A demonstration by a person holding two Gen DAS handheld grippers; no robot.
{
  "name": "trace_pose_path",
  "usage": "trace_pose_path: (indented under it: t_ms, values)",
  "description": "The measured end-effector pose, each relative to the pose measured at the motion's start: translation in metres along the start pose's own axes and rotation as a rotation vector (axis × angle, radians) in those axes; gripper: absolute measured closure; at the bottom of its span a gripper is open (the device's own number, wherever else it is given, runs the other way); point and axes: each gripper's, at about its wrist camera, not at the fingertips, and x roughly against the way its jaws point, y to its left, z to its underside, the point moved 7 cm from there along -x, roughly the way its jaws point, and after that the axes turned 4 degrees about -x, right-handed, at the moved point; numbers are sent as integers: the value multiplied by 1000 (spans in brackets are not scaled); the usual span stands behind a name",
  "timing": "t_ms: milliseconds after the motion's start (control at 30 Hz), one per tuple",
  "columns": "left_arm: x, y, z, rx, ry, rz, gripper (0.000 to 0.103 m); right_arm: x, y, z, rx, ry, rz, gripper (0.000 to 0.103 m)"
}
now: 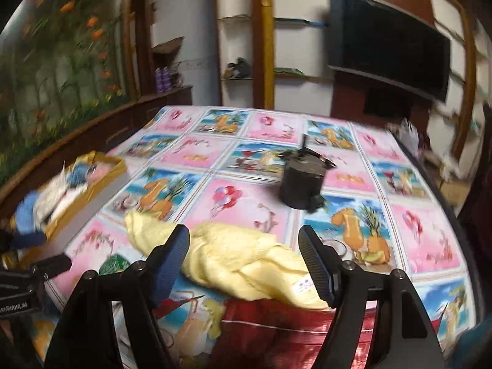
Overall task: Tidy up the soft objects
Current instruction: 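Grasp the white packet with green print with left gripper while right gripper grasps yellow towel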
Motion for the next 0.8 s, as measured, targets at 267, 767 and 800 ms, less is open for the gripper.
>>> trace_pose_path:
  t_ms: [267, 767, 800]
  values:
    - [-16, -26, 4, -28, 41, 99, 38, -9, -31, 3, -216, 76, -66, 25]
    - [-66, -71, 0, -190, 95, 234, 25, -10, -43, 1, -280, 87, -78, 25]
    - [-68, -73, 0, -207, 93, 236, 23, -11, -45, 1, -288, 90, -76, 25]
